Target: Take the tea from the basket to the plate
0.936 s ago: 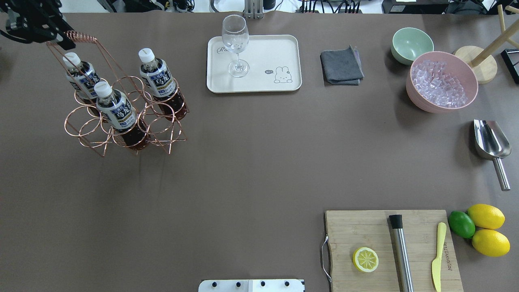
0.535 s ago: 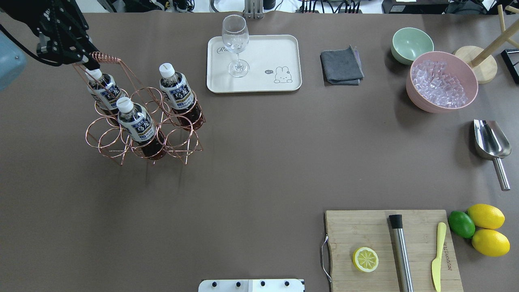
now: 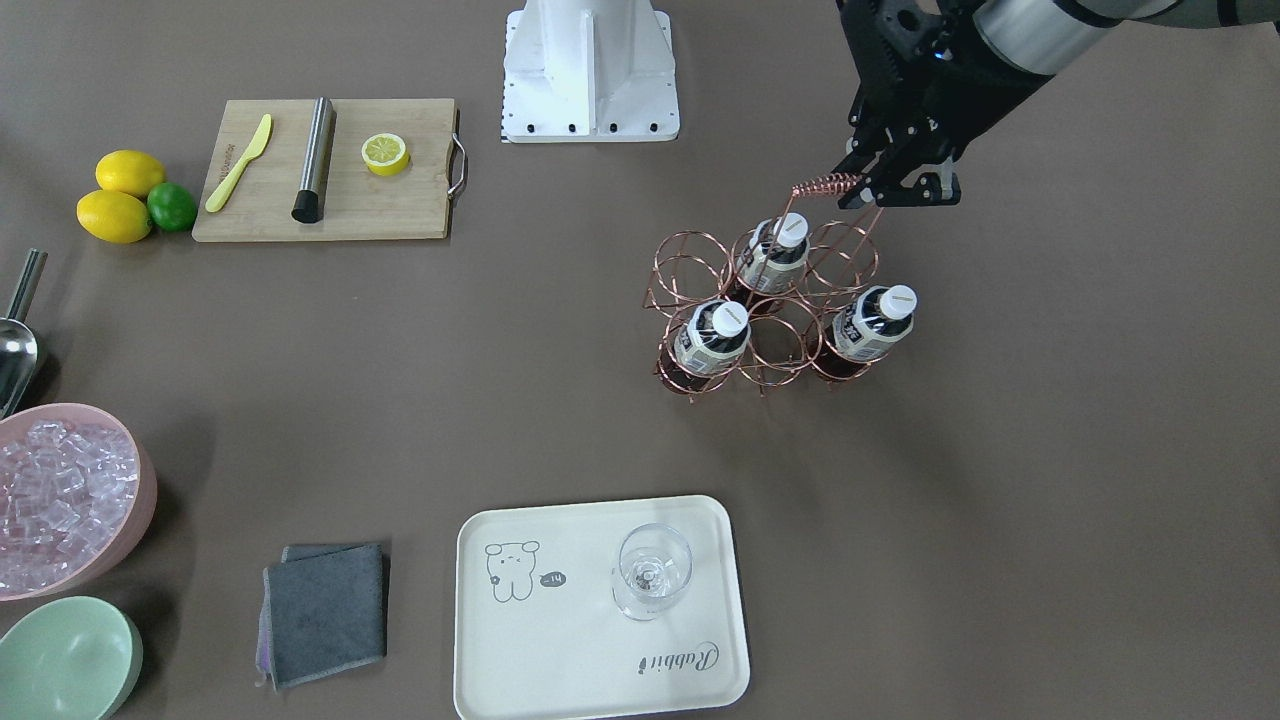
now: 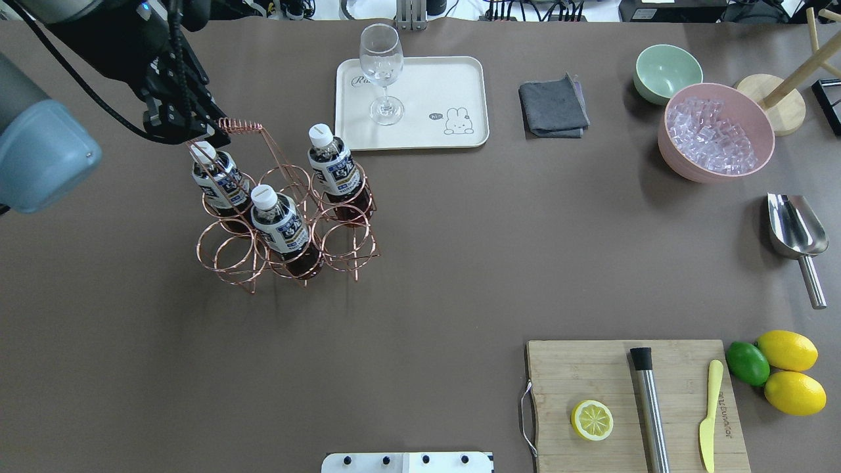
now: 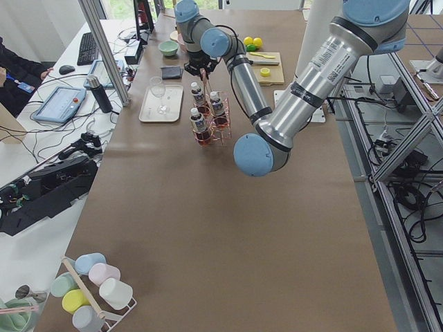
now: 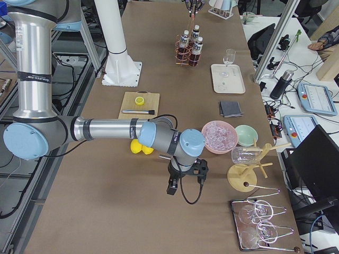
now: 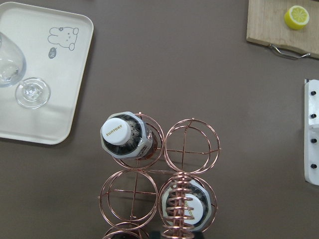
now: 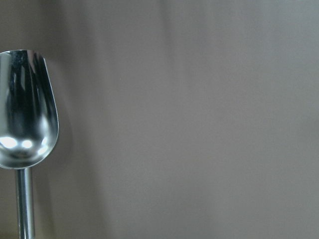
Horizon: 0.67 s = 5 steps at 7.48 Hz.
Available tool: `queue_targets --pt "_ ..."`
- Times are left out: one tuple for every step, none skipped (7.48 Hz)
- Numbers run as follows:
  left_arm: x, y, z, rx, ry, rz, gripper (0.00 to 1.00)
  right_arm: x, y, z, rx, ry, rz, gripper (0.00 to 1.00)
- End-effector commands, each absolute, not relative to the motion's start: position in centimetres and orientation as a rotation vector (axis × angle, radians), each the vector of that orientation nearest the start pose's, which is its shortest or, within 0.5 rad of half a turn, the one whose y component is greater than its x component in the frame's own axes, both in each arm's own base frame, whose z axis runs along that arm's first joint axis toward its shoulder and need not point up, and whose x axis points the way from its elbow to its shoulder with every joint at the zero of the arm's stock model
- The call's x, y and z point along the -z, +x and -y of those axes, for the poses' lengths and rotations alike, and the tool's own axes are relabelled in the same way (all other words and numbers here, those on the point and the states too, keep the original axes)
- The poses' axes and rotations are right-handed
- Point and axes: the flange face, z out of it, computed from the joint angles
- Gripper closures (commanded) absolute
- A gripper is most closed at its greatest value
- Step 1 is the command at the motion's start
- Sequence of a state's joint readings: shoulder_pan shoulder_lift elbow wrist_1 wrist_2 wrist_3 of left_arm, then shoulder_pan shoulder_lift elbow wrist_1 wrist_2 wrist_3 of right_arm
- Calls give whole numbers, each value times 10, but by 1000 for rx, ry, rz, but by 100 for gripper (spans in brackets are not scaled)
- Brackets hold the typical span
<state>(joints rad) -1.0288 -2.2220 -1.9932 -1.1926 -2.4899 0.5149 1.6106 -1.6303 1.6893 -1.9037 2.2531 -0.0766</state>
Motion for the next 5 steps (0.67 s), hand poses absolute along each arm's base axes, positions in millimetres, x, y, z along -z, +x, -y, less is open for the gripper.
queue_targets --pt "-109 267 494 -1219 678 -997 100 -631 76 471 -17 -169 689 0" --pt "-101 281 488 -1208 655 -1019 100 -588 57 509 -76 -179 680 0" --pt "-89 299 478 -1223 644 -1041 100 -536 21 539 -154 -228 665 0" --pt "-81 312 471 -1221 629 -1060 100 -480 -31 556 -157 -258 650 0" --pt "-75 314 471 -1195 636 -1075 100 -450 -67 567 -170 -284 657 0"
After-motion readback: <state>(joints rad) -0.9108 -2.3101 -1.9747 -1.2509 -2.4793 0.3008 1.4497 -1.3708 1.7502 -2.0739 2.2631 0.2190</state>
